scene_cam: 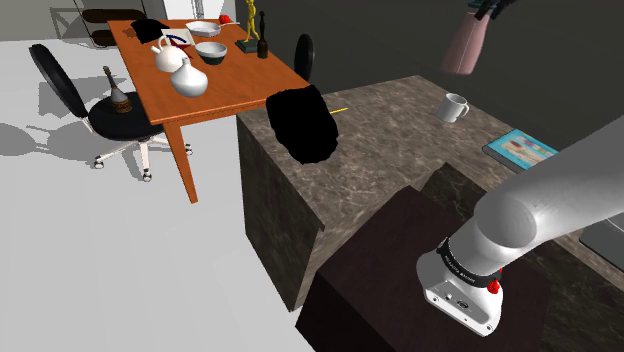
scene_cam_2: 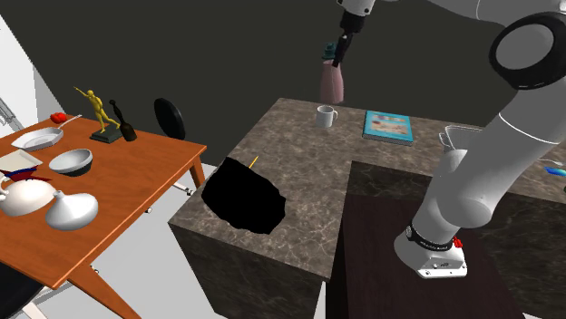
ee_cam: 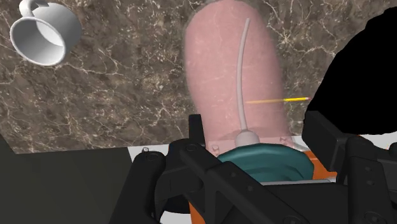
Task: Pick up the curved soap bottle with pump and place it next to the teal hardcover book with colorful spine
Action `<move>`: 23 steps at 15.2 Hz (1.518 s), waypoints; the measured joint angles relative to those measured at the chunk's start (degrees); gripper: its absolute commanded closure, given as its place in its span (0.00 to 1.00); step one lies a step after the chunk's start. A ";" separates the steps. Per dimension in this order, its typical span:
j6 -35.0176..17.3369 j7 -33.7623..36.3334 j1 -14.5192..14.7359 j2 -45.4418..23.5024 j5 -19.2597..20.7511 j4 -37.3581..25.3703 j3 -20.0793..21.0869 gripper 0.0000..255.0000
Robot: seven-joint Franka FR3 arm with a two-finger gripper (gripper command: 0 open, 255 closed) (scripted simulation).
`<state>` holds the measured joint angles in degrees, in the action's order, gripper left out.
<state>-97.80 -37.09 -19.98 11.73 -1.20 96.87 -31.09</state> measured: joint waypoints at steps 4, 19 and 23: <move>1.08 -4.16 -1.88 2.71 1.16 1.51 -2.49 1.00; 5.58 -24.01 -7.48 4.70 2.30 -0.64 -17.10 1.00; 7.03 -29.99 -8.01 2.58 0.90 -3.39 -22.42 1.00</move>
<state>-90.78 -67.08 -27.98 14.31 -0.30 93.48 -53.51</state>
